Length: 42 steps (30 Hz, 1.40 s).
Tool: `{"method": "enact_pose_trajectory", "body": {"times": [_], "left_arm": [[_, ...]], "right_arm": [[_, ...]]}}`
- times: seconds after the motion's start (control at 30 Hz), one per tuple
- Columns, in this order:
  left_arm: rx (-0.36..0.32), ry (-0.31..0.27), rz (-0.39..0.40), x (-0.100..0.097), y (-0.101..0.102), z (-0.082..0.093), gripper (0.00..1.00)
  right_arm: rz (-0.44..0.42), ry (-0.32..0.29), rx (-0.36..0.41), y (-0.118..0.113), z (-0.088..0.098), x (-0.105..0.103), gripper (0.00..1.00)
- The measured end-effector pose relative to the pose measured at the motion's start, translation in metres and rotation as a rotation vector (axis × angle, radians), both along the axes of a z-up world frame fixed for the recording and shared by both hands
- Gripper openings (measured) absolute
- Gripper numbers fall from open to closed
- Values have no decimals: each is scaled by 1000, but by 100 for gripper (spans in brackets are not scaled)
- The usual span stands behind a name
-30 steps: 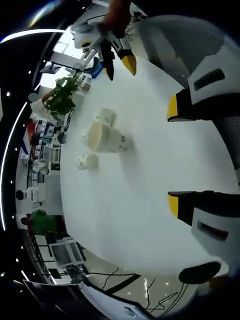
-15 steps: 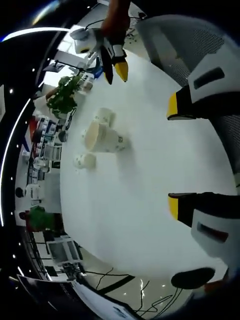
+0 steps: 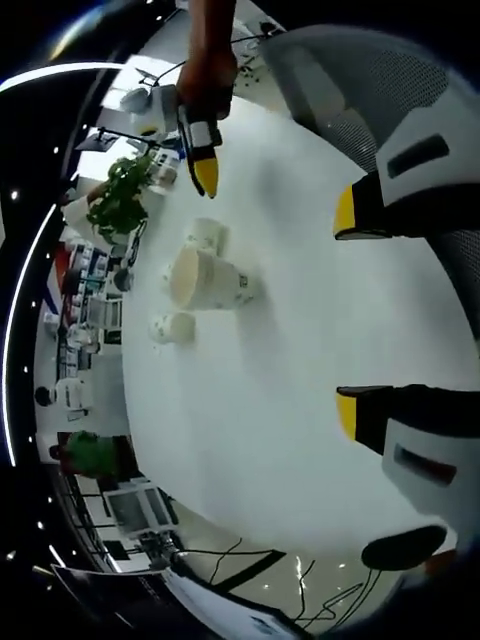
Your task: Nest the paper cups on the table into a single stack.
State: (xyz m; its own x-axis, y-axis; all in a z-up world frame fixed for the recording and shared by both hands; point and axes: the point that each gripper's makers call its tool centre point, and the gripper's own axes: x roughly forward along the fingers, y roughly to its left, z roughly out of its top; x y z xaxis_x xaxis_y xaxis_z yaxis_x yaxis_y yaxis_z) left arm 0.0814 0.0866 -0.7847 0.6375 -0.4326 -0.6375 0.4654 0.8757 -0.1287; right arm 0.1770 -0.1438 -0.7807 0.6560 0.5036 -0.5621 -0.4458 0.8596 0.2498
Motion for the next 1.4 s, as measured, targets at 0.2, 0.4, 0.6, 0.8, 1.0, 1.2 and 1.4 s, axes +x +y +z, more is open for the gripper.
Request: {"method": "enact_pose_trajectory", "body": {"times": [0.2, 0.4, 0.6, 0.8, 1.0, 1.2, 1.4], "left_arm": [[18, 4, 0, 0, 1, -3, 57], [8, 31, 27, 1, 8, -13, 56], [2, 40, 30, -1, 5, -16, 55], [-2, 55, 25, -2, 3, -18, 55], [-20, 62, 52, -2, 5, -17, 55], [-27, 73, 56, -3, 5, -18, 55], [-24, 73, 57, -3, 6, -18, 55]], "right_arm": [[-99, 15, 103, -2, -6, 29, 64], [-199, 48, 262, -4, -6, 48, 58], [-242, 62, 330, 1, -16, 62, 58], [-237, 100, 379, 12, -29, 71, 55], [-249, 94, 423, 19, -28, 82, 43], [-200, 106, 486, 31, -23, 76, 11], [-103, 130, 456, 41, -23, 51, 0]]}}
